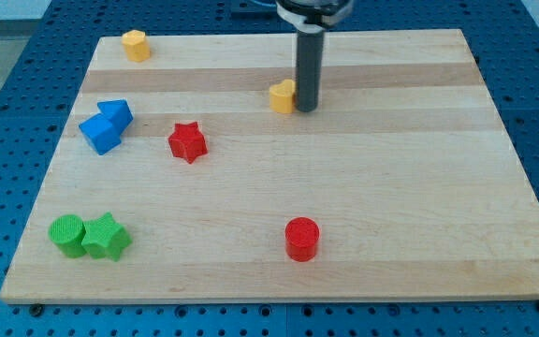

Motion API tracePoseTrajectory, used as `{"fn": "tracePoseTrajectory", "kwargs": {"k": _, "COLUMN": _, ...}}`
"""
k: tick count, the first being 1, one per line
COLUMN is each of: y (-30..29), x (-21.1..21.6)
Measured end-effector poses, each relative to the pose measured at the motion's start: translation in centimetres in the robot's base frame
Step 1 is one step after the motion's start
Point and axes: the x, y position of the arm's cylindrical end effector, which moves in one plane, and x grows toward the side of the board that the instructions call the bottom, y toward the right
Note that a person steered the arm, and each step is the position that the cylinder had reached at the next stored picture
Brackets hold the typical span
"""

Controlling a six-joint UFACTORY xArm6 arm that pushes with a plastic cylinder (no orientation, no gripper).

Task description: Push the yellow heart into yellow hexagon

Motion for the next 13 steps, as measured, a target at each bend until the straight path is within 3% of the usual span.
{"fn": "tracePoseTrajectory", "kwargs": {"k": 5, "y": -15.2, "x": -3.2}}
{"fn": "tracePoseTrajectory", "kwargs": {"k": 8, "y": -18.2, "x": -9.1}}
{"fn": "tracePoseTrajectory", "kwargs": {"k": 13, "y": -20.3, "x": -9.2}}
